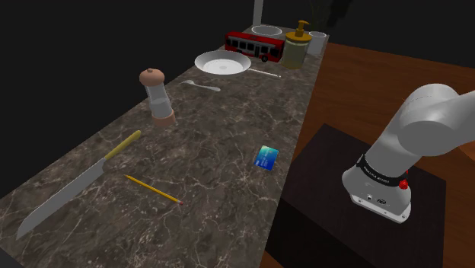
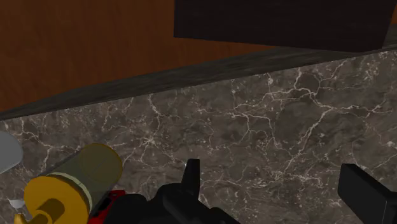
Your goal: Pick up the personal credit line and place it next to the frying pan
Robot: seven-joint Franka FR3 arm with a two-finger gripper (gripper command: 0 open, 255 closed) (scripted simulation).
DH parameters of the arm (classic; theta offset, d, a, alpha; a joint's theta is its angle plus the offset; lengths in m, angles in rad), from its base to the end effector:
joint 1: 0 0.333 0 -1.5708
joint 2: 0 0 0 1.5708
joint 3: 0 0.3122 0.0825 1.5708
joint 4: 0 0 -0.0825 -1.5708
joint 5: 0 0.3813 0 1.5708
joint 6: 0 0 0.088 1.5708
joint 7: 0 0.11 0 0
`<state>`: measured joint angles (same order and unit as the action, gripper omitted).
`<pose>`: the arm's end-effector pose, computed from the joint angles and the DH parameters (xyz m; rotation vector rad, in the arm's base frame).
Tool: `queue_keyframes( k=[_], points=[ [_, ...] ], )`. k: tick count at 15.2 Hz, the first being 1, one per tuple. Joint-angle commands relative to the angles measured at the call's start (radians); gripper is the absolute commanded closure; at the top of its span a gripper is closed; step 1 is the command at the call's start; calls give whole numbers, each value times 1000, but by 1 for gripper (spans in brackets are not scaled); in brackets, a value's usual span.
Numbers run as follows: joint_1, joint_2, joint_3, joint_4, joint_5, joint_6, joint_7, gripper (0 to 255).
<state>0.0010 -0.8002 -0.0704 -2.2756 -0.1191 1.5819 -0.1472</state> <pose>0.3030 -0.0425 0.6274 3.0563 0.1400 0.1497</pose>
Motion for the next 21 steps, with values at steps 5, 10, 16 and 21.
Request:
queue_keyframes(
  k=[5, 10, 16, 21],
  points=[
    [-41, -112, 95, -147, 51, 28, 212, 0],
    [-76, -219, 237, -292, 151, 59, 482, 0],
    [-95, -271, 442, -399, 313, 110, 818, 0],
    [-121, -234, 638, -427, 461, 181, 1101, 0]
  ],
)
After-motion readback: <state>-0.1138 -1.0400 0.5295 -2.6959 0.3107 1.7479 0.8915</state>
